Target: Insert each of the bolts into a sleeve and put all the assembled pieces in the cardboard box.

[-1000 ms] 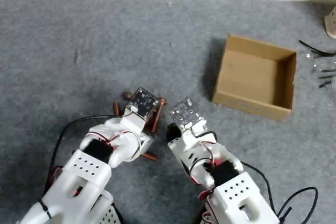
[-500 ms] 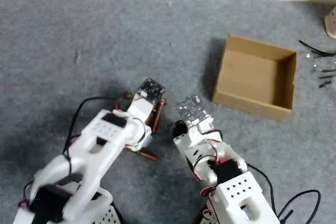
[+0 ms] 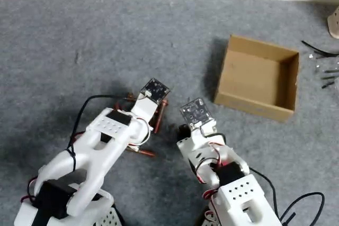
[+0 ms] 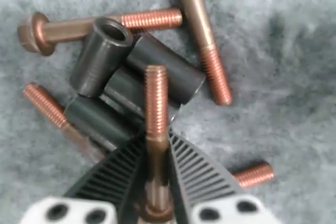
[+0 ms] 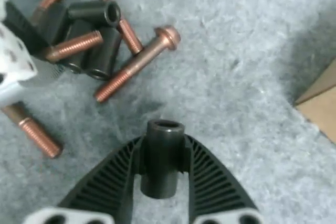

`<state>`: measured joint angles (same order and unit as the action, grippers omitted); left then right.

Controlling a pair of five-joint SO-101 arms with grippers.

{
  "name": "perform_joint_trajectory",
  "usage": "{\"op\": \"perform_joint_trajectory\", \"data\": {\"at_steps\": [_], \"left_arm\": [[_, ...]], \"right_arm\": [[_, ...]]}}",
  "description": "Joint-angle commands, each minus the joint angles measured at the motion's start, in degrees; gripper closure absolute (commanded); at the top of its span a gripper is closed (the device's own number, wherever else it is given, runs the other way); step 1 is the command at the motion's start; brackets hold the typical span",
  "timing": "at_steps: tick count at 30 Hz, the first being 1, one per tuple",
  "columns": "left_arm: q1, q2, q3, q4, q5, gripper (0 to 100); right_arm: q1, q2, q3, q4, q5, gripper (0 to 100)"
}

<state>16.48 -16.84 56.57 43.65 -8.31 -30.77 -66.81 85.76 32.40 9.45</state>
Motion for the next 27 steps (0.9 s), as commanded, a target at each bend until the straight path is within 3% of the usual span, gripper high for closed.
{"op": "perform_joint_trajectory", "data": {"at_steps": [1,6,14,27], "left_arm": [[-1.01,-0.04,-2.77,0.44,-0.26,99],[-3.65,-5.76,-2.42,2.73,-0.35,99],[-17.27,-30.02,6.64,3.34,-0.18,99],[-17.98,-65.10,24.75,0.79,2.29,99]], "right_arm": [[0.75,-1.19,-0.31,-1.80,0.62,99.1],[2.33,-1.27,-0.13,-1.80,0.62,99.1],[7.25,-1.10,2.59,-6.90,0.70,98.9],[7.43,-1.10,2.77,-6.99,1.49,98.9]]}}
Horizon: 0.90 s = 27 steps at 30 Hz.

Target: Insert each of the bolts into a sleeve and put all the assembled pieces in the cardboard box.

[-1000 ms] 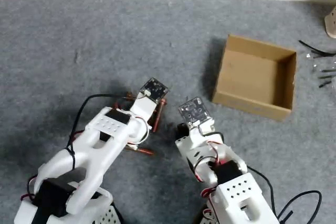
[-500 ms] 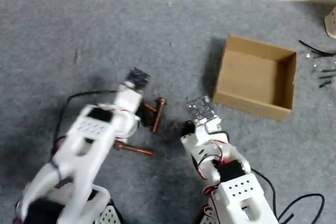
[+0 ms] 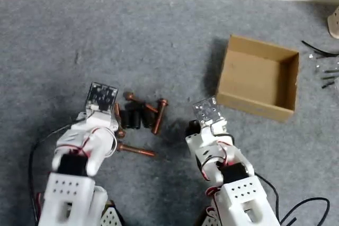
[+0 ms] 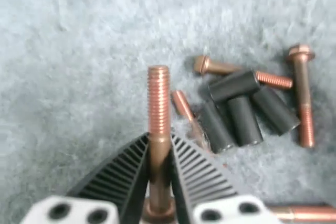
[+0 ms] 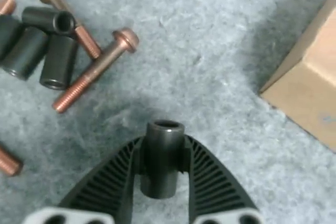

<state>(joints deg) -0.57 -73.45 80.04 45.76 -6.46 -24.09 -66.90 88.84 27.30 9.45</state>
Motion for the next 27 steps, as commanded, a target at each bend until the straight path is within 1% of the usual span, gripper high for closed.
{"op": "perform_joint_trajectory", "data": {"at_steps": [1,3,5,10,13,16,18,19,20,21,22,23,25,27], "left_arm": [[-1.45,-10.15,1.89,-1.32,0.44,99],[-2.68,-12.53,2.59,-1.32,1.05,99],[-3.47,-13.67,2.51,-1.32,3.25,99],[-3.47,-9.98,0.31,-1.32,3.43,99],[-3.91,-2.51,-4.70,-1.23,3.43,99],[-5.05,8.92,-12.53,-1.05,3.43,99],[-4.70,18.33,-19.65,2.02,2.46,99],[-4.53,23.08,-24.04,4.40,0.18,99],[-3.30,27.82,-28.70,6.95,-3.16,99],[-1.45,32.31,-33.54,9.76,-8.35,99],[0.31,36.18,-37.76,13.19,-15.47,99],[1.89,40.13,-41.54,17.05,-24.70,99],[3.91,46.81,-46.90,27.60,-45.19,99],[3.12,52.09,-49.80,40.26,-65.23,99]], "right_arm": [[0.75,-1.01,-0.22,-1.89,2.64,98.9],[0.75,-1.01,-0.13,-1.89,3.52,98.9],[0.75,-1.01,-0.04,-1.80,3.52,98.9],[0.75,-1.01,-0.04,-1.80,3.52,98.9],[0.75,-1.01,-0.04,-1.80,3.52,98.9],[0.75,-0.92,-0.04,-1.80,3.60,98.9],[0.75,-0.92,0.04,-1.80,3.69,98.9],[0.84,-0.92,0.04,-1.80,3.78,98.9],[0.92,-0.92,0.04,-1.80,3.78,98.9],[1.36,-0.92,0.04,-1.80,3.78,98.9],[1.80,-0.92,0.04,-1.80,3.78,98.9],[2.07,-0.92,0.04,-1.89,3.78,98.9],[2.33,-0.92,0.04,-1.89,3.78,98.9],[2.33,-0.92,0.04,-1.89,3.78,98.9]]}}
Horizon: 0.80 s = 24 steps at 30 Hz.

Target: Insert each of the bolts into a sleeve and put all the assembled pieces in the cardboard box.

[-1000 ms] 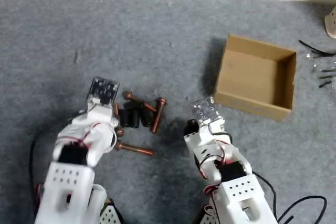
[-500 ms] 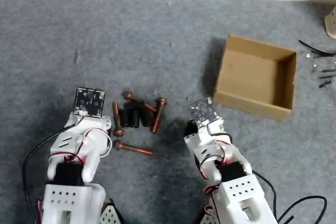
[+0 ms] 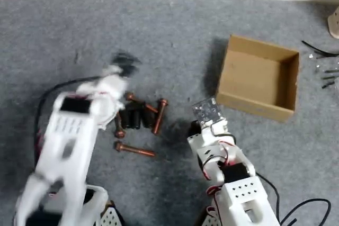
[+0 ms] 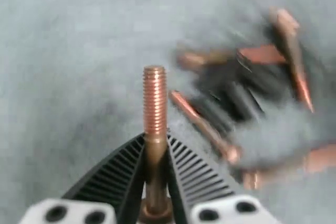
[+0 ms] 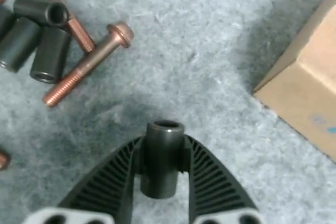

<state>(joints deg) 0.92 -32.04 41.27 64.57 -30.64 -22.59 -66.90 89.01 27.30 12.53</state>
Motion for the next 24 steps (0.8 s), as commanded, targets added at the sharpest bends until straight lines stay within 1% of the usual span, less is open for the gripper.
{"op": "perform_joint_trajectory", "data": {"at_steps": [1,2,3,4,11,15,20,24], "left_arm": [[0.48,12.70,-12.35,26.37,-49.76,99],[-0.57,14.37,-13.93,29.80,-56.44,99],[-1.27,15.78,-14.99,31.65,-60.31,99],[-1.80,17.10,-15.96,31.82,-61.19,99],[-2.07,25.36,-16.57,24.70,-53.19,99],[-2.95,29.32,-16.75,21.71,-51.34,99],[-4.35,31.69,-17.10,19.16,-50.90,98],[-8.92,32.22,-17.10,13.80,-50.90,89]], "right_arm": [[0.84,-0.92,-0.13,-1.98,0.70,98.9],[0.84,-0.92,-0.13,-1.98,0.70,98.9],[0.84,-0.92,-0.13,-1.98,0.79,98.9],[0.84,-0.92,-0.13,-1.98,0.79,98.9],[0.84,-0.92,-0.13,-1.98,0.79,98.9],[0.84,-0.92,-0.13,-1.98,0.79,98.9],[0.84,-0.92,-0.13,-1.98,0.79,98.9],[0.84,-0.92,-0.13,-1.98,0.79,98.9]]}}
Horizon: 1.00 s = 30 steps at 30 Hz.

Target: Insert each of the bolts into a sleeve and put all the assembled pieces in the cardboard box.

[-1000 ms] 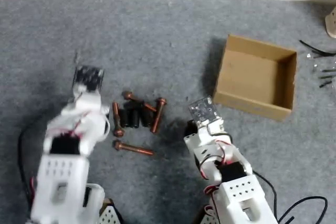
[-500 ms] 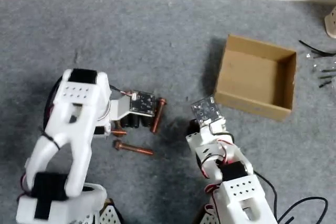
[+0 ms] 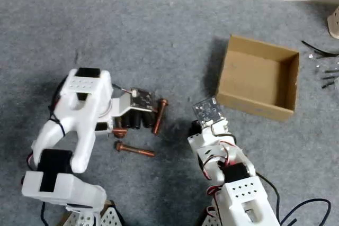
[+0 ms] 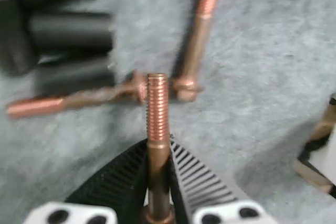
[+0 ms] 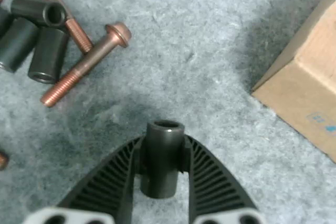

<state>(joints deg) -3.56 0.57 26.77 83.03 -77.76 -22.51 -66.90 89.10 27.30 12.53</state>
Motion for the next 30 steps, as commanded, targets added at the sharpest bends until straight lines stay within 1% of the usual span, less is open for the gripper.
{"op": "perform_joint_trajectory", "data": {"at_steps": [1,4,7,10,11,12,14,16,20,23,24,25,27,30], "left_arm": [[-5.93,-0.40,-2.59,-6.59,-3.87,87],[-9.45,-0.31,-2.59,-10.64,-3.96,85],[-11.21,-0.31,-2.33,-11.16,-3.87,85],[-11.30,-0.31,-2.15,-11.16,-3.60,85],[-11.12,-0.57,-2.07,-11.08,-2.29,85],[-10.95,-0.75,-2.33,-11.08,1.14,85],[-9.89,-0.84,-3.74,-11.52,11.43,85],[-9.71,-0.84,-7.08,-11.16,25.32,85],[-11.56,-0.84,-11.21,-10.46,62.07,85],[-11.65,-0.31,-11.91,-9.05,91.52,85],[-11.65,-0.31,-11.47,-9.14,98.99,85],[-11.38,-0.57,-11.30,-9.23,105.14,85],[-10.07,-0.75,-10.68,-9.05,113.05,85],[-9.89,-0.40,-7.25,-8.09,117.45,85]], "right_arm": [[0.75,-0.92,-0.22,-1.98,0.79,98.9],[0.75,-0.92,-0.22,-1.98,0.79,98.9],[0.75,-0.92,-0.22,-1.98,0.88,98.8],[0.75,-0.92,-0.22,-1.98,0.88,98.8],[0.75,-0.92,-0.22,-1.98,0.88,98.8],[0.75,-0.92,-0.22,-1.98,0.88,98.8],[0.75,-0.92,-0.22,-1.98,0.88,98.8],[0.75,-0.92,-0.22,-1.98,0.88,98.8],[0.75,-0.92,-0.22,-1.98,0.88,98.8],[0.75,-0.92,-0.22,-1.98,0.88,98.8],[0.75,-0.92,-0.22,-1.98,0.88,98.8],[0.75,-0.92,-0.22,-1.98,0.88,98.8],[0.75,-0.92,-0.22,-1.98,2.46,98.8],[0.75,-0.92,-0.22,-1.98,2.99,98.8]]}}
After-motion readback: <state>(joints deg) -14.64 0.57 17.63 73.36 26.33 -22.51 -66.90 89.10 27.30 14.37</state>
